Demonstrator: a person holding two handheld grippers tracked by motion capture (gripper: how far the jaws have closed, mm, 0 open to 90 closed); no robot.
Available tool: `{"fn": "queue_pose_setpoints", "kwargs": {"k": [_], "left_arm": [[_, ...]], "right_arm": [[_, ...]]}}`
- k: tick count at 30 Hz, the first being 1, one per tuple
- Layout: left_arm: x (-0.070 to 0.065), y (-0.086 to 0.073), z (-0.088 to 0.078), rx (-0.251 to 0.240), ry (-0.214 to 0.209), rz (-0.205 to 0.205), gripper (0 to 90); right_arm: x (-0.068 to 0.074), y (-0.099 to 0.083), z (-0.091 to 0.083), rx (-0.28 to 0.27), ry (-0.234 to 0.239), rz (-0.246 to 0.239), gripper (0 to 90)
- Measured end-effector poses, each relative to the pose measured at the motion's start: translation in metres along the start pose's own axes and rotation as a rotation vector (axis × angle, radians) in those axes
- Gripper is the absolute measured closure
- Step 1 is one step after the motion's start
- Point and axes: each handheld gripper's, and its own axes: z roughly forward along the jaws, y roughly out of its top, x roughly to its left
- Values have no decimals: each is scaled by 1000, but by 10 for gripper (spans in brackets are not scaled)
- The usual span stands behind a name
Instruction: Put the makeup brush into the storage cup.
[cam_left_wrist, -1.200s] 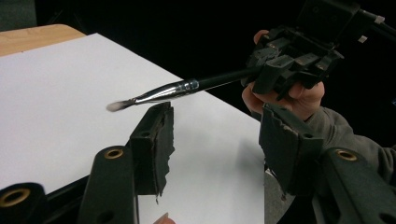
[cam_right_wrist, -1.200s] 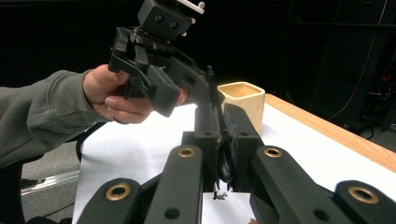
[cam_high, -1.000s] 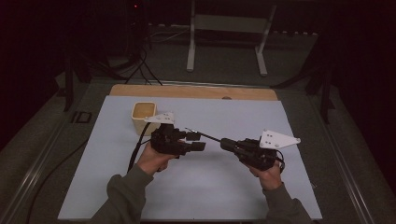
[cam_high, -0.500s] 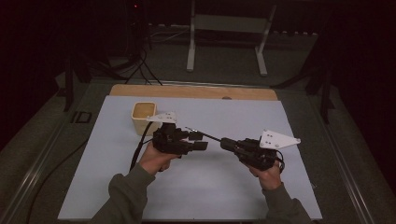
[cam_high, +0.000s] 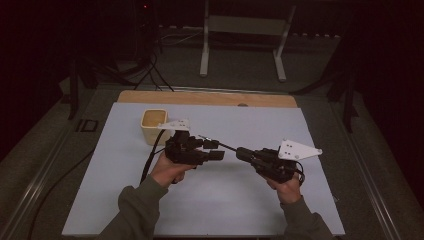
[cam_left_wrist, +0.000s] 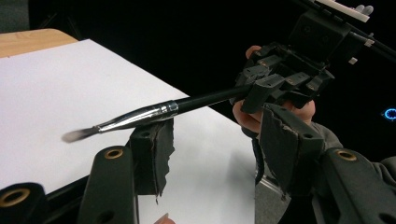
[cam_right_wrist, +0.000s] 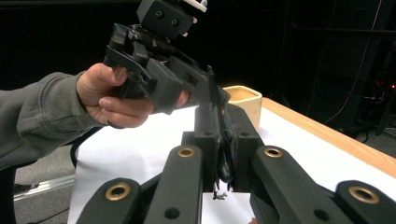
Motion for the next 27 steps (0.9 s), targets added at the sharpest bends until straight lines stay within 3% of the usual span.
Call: {"fn": "queue_pose_setpoints", "kwargs": {"k": [13, 24, 27], "left_arm": [[1, 2, -1, -38, -12, -30, 471], [1, 4, -3, -102, -25, -37, 691], [1, 5, -6, -119, -22, -38, 808]], "right_arm": [[0, -1, 0, -13, 2, -1, 844], [5, -5, 9, 49, 33, -32, 824], [4, -7, 13, 71, 10, -23, 562]]}}
